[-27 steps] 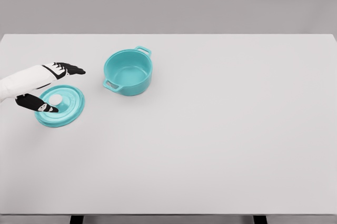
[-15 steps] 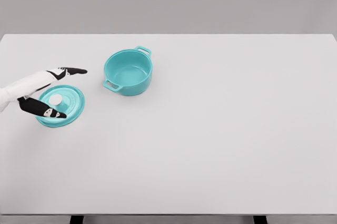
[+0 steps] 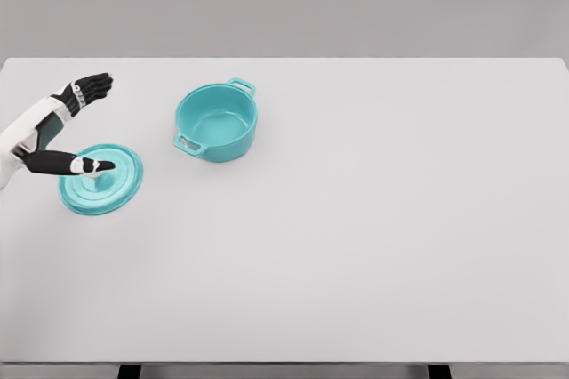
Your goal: Cover the pot with left arm
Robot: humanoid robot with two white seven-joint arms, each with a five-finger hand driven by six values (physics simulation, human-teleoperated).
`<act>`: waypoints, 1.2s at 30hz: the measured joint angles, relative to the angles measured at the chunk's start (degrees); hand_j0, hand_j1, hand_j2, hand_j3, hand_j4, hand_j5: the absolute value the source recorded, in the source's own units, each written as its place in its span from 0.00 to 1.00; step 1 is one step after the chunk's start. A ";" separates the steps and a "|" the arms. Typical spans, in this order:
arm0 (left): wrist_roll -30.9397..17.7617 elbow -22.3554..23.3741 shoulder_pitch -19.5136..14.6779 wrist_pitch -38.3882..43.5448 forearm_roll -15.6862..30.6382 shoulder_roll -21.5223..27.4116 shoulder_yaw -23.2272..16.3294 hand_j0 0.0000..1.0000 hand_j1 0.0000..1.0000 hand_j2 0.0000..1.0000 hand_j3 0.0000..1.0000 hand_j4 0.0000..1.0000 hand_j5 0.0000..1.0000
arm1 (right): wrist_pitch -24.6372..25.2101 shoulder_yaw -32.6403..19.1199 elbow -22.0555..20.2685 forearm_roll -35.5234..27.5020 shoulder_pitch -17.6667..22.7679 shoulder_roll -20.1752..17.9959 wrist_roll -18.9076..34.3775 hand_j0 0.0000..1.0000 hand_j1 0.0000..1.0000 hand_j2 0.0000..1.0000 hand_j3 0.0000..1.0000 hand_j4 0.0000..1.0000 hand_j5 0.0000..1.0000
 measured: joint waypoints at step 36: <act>-0.53 15.82 -1.41 0.01 -6.95 -4.53 -2.86 0.91 0.91 0.91 0.91 0.91 0.91 | 0.00 0.00 0.00 0.00 0.00 0.00 0.01 1.00 1.00 1.00 1.00 1.00 1.00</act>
